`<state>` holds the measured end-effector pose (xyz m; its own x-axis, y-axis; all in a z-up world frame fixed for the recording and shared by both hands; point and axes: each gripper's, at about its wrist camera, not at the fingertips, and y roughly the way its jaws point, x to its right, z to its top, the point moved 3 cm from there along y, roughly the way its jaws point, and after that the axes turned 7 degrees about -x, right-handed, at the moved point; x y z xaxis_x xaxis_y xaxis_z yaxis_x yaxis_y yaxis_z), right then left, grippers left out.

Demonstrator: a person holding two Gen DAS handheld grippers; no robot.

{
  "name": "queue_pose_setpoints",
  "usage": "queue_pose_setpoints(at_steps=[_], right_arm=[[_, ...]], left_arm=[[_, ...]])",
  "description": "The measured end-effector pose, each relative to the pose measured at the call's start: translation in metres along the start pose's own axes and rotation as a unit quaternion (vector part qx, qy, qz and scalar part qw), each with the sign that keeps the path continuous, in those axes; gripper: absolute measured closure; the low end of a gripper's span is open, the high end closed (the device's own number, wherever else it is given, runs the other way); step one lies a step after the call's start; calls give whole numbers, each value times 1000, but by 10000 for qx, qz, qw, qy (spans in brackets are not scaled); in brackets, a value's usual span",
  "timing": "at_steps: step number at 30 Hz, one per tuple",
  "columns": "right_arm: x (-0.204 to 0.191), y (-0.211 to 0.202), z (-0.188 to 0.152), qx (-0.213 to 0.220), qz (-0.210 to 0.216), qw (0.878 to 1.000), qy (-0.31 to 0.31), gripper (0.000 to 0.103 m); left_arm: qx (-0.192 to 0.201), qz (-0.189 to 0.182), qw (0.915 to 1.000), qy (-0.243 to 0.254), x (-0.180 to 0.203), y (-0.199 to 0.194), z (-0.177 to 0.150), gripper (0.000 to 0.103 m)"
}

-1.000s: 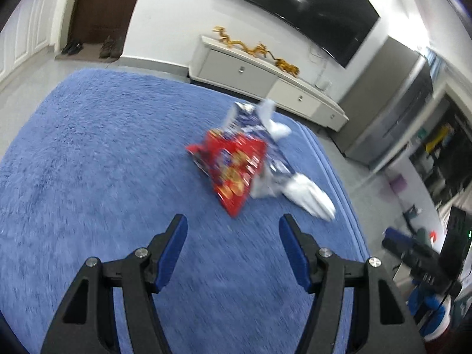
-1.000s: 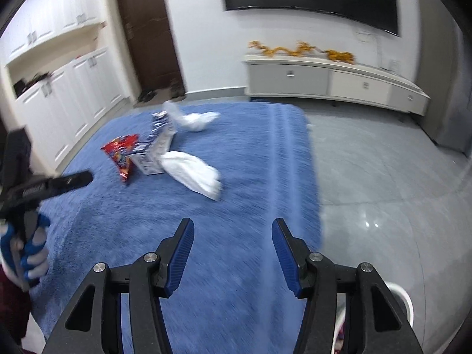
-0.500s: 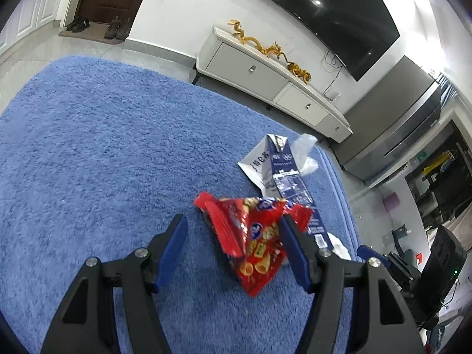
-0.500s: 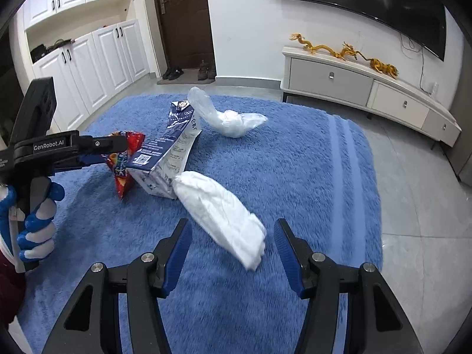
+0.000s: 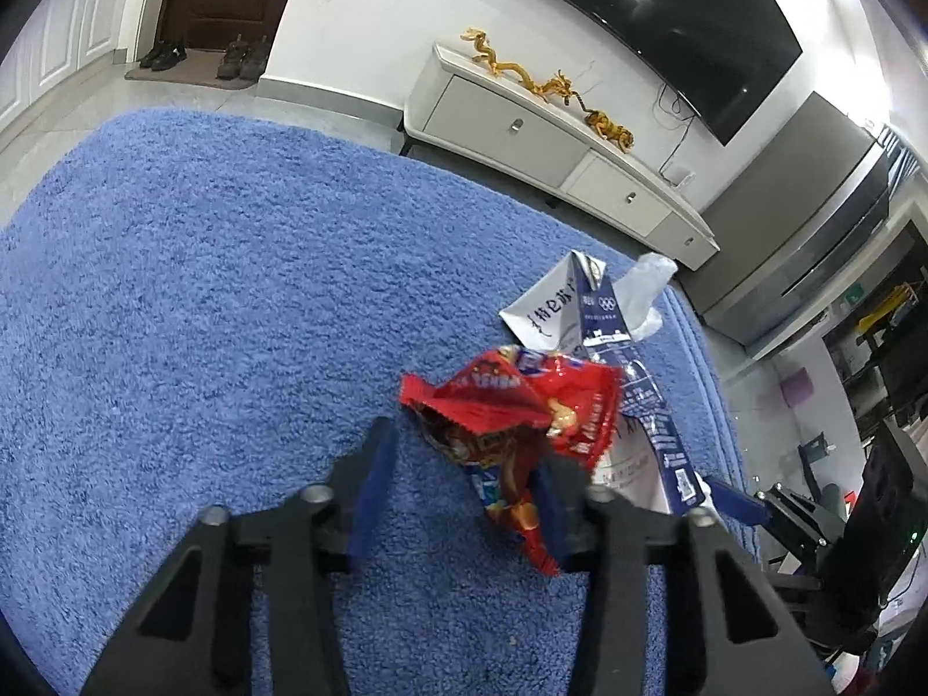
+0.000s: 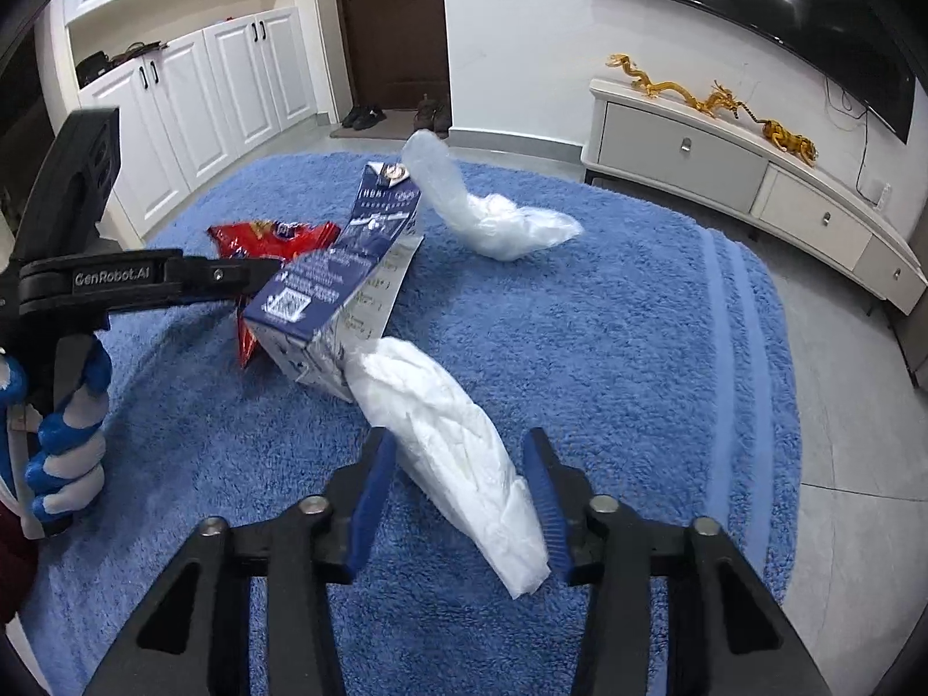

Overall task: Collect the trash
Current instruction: 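Grasp red snack bag with left tool while right tool grasps white tissue, then lift red snack bag and white tissue and turn toward the bin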

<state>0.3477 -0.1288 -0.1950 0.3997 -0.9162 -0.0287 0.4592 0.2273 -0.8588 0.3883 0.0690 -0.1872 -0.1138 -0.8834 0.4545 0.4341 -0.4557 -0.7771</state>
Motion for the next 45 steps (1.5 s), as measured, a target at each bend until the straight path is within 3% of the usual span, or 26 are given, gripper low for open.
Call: queue_pose_setpoints(at_steps=[4, 7, 18, 29, 37, 45], right_arm=[[-6, 3, -9, -48, -24, 9999, -90, 80], [-12, 1, -15, -42, -43, 9999, -137, 88], [-32, -22, -37, 66, 88, 9999, -120, 94], [-49, -56, -80, 205, 222, 9994, 181, 94], [-52, -89, -106, 399, 208, 9983, 374, 94], [-49, -116, -129, 515, -6, 9974, 494, 94]], left_arm=[[36, -9, 9998, 203, 13, 1, -1, 93], [162, 122, 9991, 367, 22, -4, -3, 97], [468, 464, 9959, 620, 27, -43, -34, 99], [739, 874, 9883, 1007, 45, -95, -99, 98], [954, 985, 9830, 1223, 66, -125, -128, 98], [904, 1011, 9813, 1364, 87, -135, -157, 98]])
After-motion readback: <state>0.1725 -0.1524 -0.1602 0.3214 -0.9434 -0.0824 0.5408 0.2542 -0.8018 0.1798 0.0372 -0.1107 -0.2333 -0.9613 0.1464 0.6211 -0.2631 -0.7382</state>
